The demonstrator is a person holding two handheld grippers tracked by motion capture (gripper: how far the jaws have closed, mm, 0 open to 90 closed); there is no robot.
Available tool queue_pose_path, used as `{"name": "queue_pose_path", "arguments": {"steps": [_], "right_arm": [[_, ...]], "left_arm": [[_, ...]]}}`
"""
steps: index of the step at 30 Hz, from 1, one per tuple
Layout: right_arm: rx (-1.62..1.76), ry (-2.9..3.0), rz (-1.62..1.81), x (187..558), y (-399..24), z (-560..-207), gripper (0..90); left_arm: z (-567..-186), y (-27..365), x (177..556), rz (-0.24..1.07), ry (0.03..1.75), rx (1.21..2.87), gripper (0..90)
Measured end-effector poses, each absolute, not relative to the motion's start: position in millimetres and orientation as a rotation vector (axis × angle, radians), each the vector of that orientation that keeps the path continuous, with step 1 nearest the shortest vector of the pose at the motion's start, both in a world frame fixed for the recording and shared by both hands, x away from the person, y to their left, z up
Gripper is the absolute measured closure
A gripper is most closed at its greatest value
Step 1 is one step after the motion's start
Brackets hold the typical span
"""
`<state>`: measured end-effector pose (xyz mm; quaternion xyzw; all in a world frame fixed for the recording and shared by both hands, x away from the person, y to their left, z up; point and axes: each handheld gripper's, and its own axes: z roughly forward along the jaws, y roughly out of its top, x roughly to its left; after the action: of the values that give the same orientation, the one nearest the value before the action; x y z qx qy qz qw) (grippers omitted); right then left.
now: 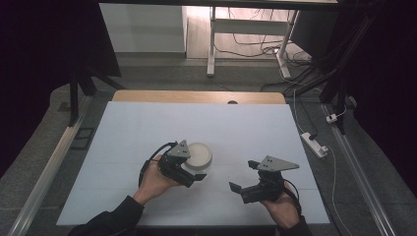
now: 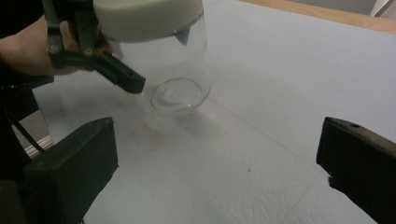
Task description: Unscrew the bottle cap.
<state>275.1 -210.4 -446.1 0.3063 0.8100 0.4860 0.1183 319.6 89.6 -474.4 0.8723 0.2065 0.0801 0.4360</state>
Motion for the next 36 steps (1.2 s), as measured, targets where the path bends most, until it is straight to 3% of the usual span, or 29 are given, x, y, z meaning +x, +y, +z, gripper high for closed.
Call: {"name": "queue_pose_path", "arguments": {"steps": [36], "right_arm": [[0.748,2.454,1.415,312,-114,-433,0.0]], "left_arm": [[-477,79,317,0.201,0.517,2.180,7.6]]}}
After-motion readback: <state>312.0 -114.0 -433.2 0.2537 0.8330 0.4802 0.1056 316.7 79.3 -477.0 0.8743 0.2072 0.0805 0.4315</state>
